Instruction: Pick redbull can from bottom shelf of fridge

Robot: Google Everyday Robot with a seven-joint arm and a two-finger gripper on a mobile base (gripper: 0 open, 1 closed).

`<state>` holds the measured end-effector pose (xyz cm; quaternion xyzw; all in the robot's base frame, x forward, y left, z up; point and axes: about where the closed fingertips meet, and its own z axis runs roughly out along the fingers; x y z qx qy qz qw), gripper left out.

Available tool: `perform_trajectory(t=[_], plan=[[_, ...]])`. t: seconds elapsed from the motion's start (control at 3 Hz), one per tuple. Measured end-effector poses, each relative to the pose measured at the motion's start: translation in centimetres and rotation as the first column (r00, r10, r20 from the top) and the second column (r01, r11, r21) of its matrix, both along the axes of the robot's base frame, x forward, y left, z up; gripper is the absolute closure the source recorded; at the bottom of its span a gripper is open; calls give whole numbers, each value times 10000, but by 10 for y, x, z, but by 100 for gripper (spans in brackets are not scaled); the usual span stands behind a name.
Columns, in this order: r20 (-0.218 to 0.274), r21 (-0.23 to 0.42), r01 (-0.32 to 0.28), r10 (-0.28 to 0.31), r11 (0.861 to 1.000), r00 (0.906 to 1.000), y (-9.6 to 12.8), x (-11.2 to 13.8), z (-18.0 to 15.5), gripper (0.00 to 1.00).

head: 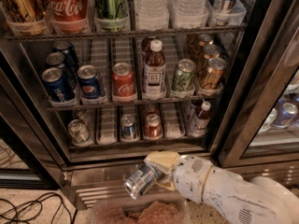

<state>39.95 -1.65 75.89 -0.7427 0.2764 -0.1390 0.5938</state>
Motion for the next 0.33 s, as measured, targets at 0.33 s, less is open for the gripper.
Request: perform_trajectory(t=[0.33], plan=[[-10,18,-11,11,10000,10000,0,-1,-1,100]])
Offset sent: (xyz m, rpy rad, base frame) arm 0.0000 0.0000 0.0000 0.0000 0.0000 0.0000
